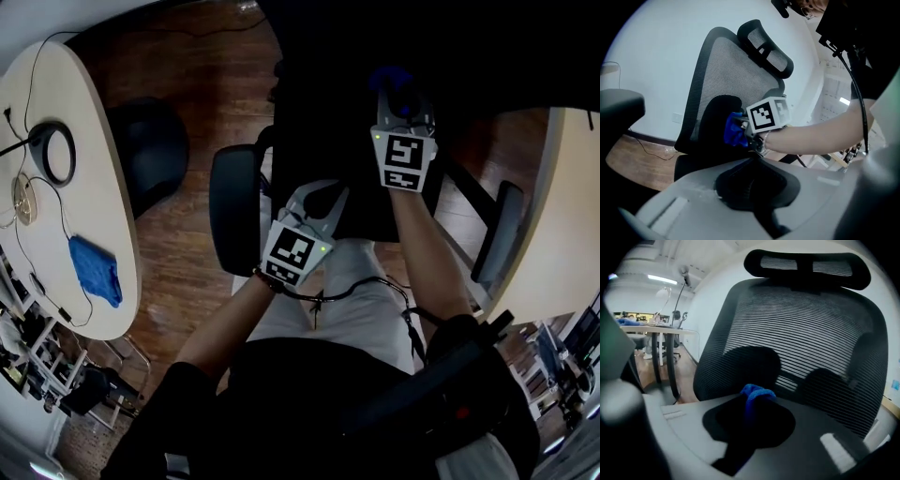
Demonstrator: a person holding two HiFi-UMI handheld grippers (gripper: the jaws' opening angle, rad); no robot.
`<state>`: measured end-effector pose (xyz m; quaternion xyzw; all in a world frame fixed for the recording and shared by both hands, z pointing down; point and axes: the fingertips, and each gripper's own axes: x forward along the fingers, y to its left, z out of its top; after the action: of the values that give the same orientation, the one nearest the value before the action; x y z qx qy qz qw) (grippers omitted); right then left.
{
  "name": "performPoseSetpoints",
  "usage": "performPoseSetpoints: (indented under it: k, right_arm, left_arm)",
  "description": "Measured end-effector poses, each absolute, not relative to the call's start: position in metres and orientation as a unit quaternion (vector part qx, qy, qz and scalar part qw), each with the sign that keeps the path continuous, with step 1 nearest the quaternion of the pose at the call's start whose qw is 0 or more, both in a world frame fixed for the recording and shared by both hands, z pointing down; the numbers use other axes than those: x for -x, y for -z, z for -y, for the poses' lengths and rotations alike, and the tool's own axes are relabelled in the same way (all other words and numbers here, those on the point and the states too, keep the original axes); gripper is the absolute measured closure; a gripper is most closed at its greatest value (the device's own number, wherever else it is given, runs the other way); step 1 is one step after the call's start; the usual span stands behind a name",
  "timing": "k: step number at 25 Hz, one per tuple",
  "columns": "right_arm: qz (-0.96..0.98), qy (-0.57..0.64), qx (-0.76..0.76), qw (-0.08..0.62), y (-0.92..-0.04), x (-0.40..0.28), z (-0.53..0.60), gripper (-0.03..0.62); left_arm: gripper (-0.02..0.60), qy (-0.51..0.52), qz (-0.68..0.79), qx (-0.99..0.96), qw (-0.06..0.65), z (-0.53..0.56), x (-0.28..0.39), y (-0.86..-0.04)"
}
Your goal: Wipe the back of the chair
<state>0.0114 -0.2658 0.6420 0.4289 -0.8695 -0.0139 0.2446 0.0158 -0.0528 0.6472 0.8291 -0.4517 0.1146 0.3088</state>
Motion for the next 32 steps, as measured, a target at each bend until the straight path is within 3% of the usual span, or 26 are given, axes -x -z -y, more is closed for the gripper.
performPoseSetpoints:
  k: [8, 11, 19, 25, 32]
  right_arm:
    - [0.883, 0.008, -0.398, 0.250, -0.655, 0.084, 0.242, 0.546]
    - [0.915, 0.025, -0.316, 0.247, -0.654, 0.128, 0.221, 0.546]
    - [0.966, 0.043, -0.175, 0.183, -0.607, 0.189, 0.190, 0.546]
    - [0.968, 0.044, -0.216, 0.124, -0.551, 0.106, 0.194, 0.546]
    - [0.873, -0.020, -0.392, 0.289, -0.644, -0.132, 0.211, 0.546]
  left_arm:
    - [0.575, -0.075, 0.392, -0.864, 0.306, 0.032, -0.012, -0.624]
    - [0.580, -0.064, 0.392, -0.867, 0.302, 0.032, -0.009, -0.618]
    - [0.580, -0.063, 0.402, -0.873, 0.269, 0.030, -0.007, -0.614]
    - [0.577, -0.108, 0.390, -0.875, 0.265, 0.019, -0.010, -0.622]
    - [0.577, -0.173, 0.441, -0.833, 0.287, 0.033, -0.007, -0.661]
